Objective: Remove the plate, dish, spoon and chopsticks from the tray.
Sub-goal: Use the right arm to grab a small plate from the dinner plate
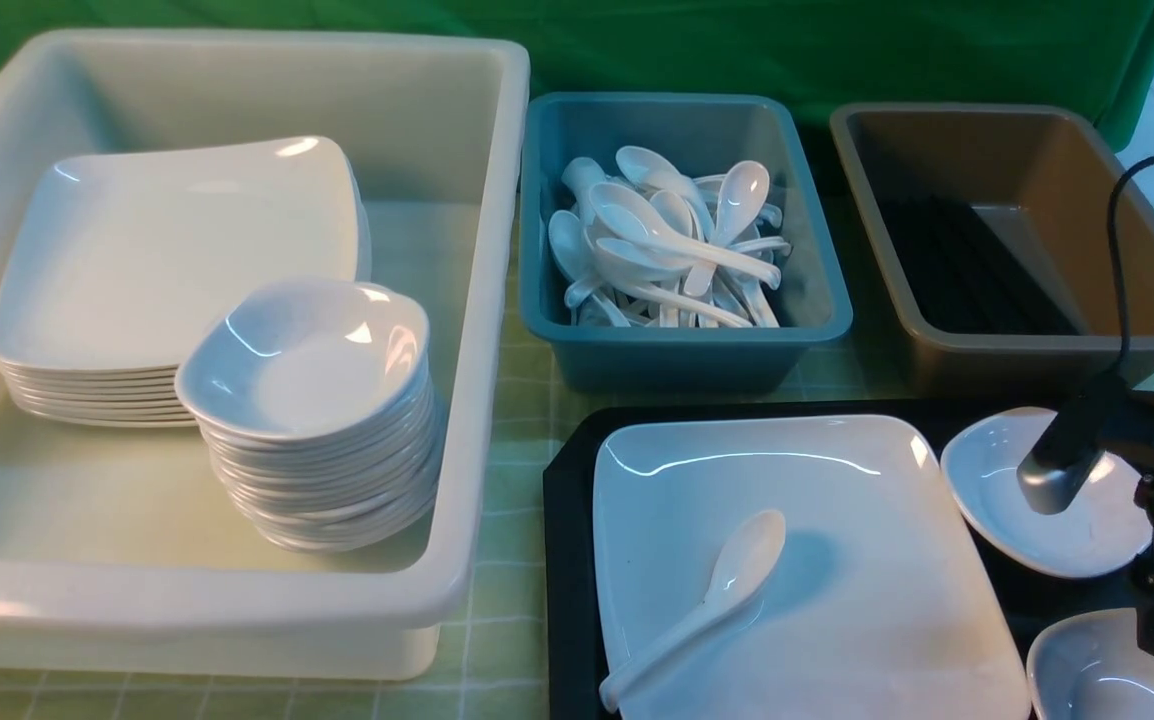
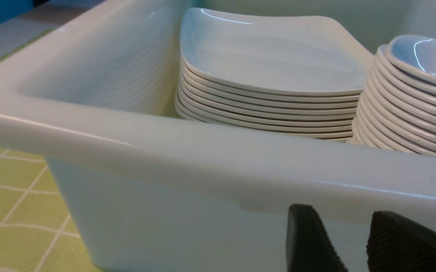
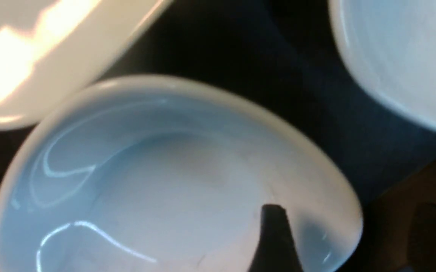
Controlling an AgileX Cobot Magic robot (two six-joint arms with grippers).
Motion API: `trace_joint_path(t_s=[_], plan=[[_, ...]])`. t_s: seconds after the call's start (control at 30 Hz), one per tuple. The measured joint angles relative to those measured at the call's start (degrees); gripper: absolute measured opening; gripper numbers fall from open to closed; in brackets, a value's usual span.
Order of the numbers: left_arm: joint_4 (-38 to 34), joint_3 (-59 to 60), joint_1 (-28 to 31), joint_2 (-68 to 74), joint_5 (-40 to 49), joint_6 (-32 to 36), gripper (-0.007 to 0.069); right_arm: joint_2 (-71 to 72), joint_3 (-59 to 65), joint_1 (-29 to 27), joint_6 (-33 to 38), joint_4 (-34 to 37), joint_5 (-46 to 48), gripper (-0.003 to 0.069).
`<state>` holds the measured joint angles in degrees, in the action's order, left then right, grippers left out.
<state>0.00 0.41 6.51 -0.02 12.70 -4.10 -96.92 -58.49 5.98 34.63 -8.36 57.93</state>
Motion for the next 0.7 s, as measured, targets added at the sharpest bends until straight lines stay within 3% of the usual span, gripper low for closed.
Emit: trace_joint_path(t_s=[0.5, 0.6, 0.7], plan=[[0.0, 0.0, 0.0, 0.0, 0.0, 0.0, 0.0225, -3.6, 0.0, 0.0, 0.7, -0.3, -0.8, 0.0396], [0.0, 0.0, 0.0, 0.0, 0.0, 0.0, 0.0225, -3.6, 0.0, 0.0, 0.7, -0.8, 0.4, 0.0338], [0.0, 0.0, 0.0, 0.0, 0.0, 0.0, 0.0225, -3.6, 0.0, 0.0, 0.7, -1.2, 2.1, 0.0224]])
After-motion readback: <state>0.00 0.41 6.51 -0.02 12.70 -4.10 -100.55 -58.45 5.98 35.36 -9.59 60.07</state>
